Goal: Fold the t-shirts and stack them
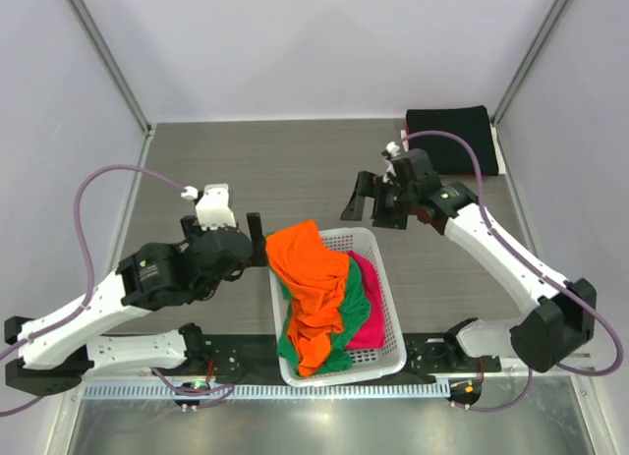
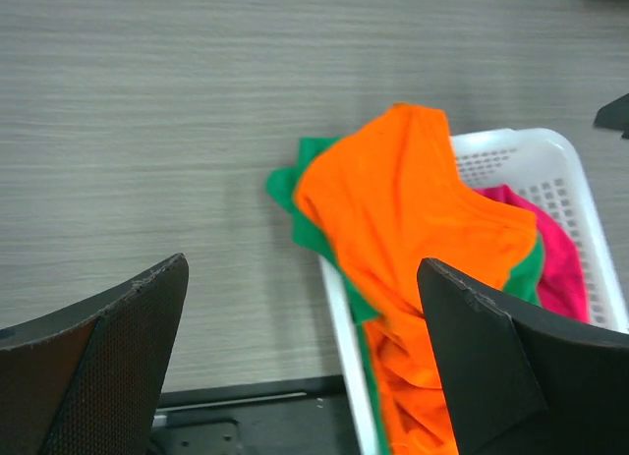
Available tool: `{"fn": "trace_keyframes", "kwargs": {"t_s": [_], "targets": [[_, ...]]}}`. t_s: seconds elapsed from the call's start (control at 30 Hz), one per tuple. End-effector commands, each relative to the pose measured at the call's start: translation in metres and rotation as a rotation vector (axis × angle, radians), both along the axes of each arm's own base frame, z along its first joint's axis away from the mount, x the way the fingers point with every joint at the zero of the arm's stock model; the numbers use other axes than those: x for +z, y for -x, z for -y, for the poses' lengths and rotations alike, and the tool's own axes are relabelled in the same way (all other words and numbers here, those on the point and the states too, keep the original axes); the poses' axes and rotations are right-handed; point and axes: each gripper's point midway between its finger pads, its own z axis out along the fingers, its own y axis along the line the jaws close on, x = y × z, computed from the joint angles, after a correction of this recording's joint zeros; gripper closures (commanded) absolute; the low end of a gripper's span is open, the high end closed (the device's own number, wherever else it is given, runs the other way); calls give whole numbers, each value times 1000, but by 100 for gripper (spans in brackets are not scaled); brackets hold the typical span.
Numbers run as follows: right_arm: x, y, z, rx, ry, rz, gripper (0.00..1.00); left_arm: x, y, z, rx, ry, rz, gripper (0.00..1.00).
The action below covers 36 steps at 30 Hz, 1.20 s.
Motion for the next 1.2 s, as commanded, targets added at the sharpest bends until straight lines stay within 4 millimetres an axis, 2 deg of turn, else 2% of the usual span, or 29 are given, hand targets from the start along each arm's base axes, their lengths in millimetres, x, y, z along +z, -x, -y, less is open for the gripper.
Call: {"fn": "trace_keyframes", "kwargs": {"t_s": [0.0, 0.1, 0.13, 0.17, 0.2, 0.23, 0.27, 0.4, 0.5, 0.6, 0.7, 0.87, 0.9, 0.93, 0.97, 1.0, 1.07, 1.1, 1.17], "targets": [[23, -10, -33, 79, -70, 75, 0, 7, -5, -34, 54, -98, 87, 0], [10, -12, -56, 142, -55, 62, 0, -5, -2, -43, 51, -101, 93, 0], [12, -14, -63, 163, -60, 71, 0, -8, -1, -45, 50, -99, 95, 0], [0, -17, -68, 180, -39, 53, 0, -13, 1, -51, 51, -93, 100, 0], [-3, -15, -75, 203, -33, 51, 0, -14, 2, -53, 53, -82, 103, 0], [-3, -18, -79, 213, -33, 59, 0, -15, 3, -57, 59, -72, 108, 0], [-14, -22, -81, 217, -15, 44, 0, -20, 4, -60, 66, -72, 110, 0], [-33, -36, -87, 232, 24, 39, 0, -24, 10, -72, 74, 0, 131, 0], [-44, -39, -95, 246, 14, 16, 0, -32, 13, -78, 80, 25, 130, 0], [-51, -34, -107, 276, -4, 1, 2, -29, 14, -80, 84, 44, 139, 0], [-53, -26, -125, 317, -27, 2, 9, -29, 13, -83, 95, 39, 150, 0], [-50, -16, -148, 366, -44, 2, 30, -31, 12, -82, 97, 24, 144, 0], [-46, -13, -153, 374, -46, 13, 37, -31, 12, -82, 100, 25, 144, 0], [-44, -13, -155, 377, -49, 18, 37, -31, 12, -82, 100, 25, 144, 0], [-41, -13, -156, 379, -53, 25, 43, -31, 12, -83, 101, 26, 145, 0], [-41, -12, -158, 378, -56, 22, 59, -30, 12, -83, 105, 29, 147, 0], [-32, -14, -159, 375, -67, 38, 78, -30, 12, -84, 107, 31, 150, 0], [-26, -15, -160, 373, -74, 49, 96, -30, 12, -85, 109, 36, 153, 0], [-7, -19, -161, 367, -87, 85, 99, -30, 12, -86, 111, 42, 156, 0]]}}
